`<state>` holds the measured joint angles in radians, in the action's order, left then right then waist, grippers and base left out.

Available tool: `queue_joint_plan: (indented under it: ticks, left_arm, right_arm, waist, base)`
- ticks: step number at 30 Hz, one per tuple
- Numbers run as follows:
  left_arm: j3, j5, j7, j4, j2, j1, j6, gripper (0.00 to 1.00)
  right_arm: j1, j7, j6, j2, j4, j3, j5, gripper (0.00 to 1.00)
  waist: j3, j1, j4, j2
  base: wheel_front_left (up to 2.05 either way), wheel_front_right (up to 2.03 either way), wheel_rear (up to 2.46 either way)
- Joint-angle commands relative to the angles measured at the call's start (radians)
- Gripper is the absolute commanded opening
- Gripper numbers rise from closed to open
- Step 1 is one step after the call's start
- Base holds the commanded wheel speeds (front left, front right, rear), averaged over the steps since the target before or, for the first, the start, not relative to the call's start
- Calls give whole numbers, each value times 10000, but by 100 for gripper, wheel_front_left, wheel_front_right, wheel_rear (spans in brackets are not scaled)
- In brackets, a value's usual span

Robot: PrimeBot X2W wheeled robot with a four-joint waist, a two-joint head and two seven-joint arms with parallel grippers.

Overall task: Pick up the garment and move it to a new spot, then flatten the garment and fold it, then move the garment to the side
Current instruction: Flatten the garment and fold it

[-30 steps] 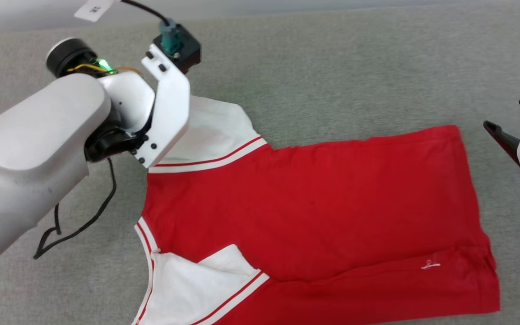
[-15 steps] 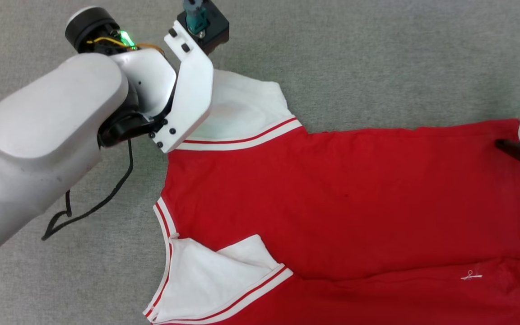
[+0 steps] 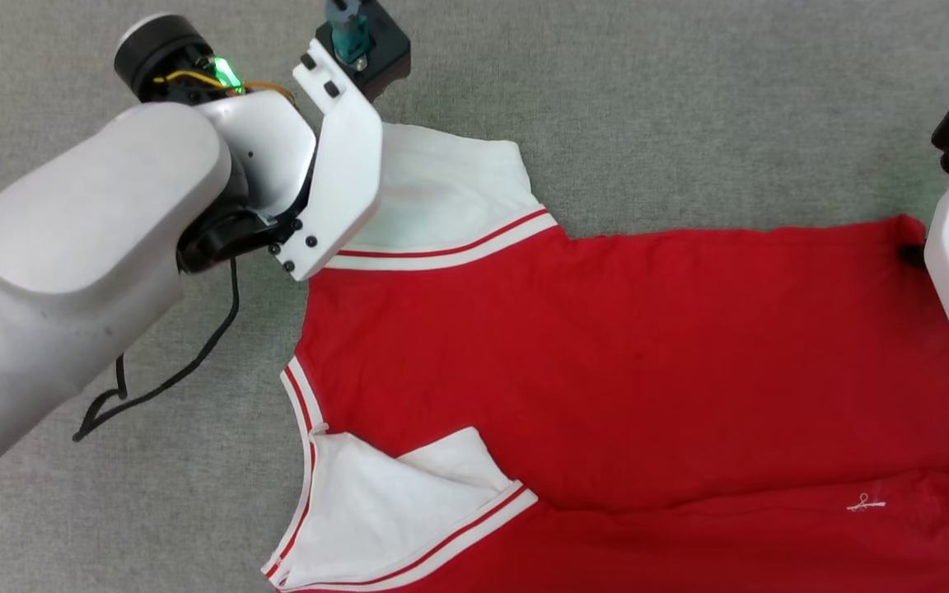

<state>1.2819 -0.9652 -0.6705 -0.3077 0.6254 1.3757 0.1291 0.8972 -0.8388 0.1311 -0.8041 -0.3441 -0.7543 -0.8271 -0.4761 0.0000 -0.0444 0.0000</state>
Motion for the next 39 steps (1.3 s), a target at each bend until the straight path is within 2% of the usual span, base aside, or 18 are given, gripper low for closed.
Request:
queue_joint_plan:
  ticks: [1,11,22,31,39]
  left_arm:
    - [-9,-73,165,-24,59,-223,-4,0]
    - [-8,-298,684,350,413,-1597,-4,0]
    - [-6,-532,904,1490,1147,-3489,-4,0]
    - [-7,-525,924,2303,1851,-5471,-81,0]
    - [-16,-434,1035,2801,2205,-7116,-379,0]
  right_arm:
    - [-176,351,-8,130,-115,-190,-31,0]
    - [-852,2471,-8,-135,0,-621,-290,0]
    - [-2607,3791,-8,-844,420,-976,-650,0]
    - [-4271,4449,-8,-1212,842,-914,-750,0]
    - [-5433,4558,-8,-1199,893,-828,-584,0]
  waist:
    - [326,0,101,0]
    - [2246,0,249,0]
    - [3889,0,81,0]
    - [4637,0,49,0]
    - [4555,0,69,0]
  base:
    - [0,0,0]
    - [0,0,0]
    - [0,0,0]
    - [0,0,0]
    - [0,0,0]
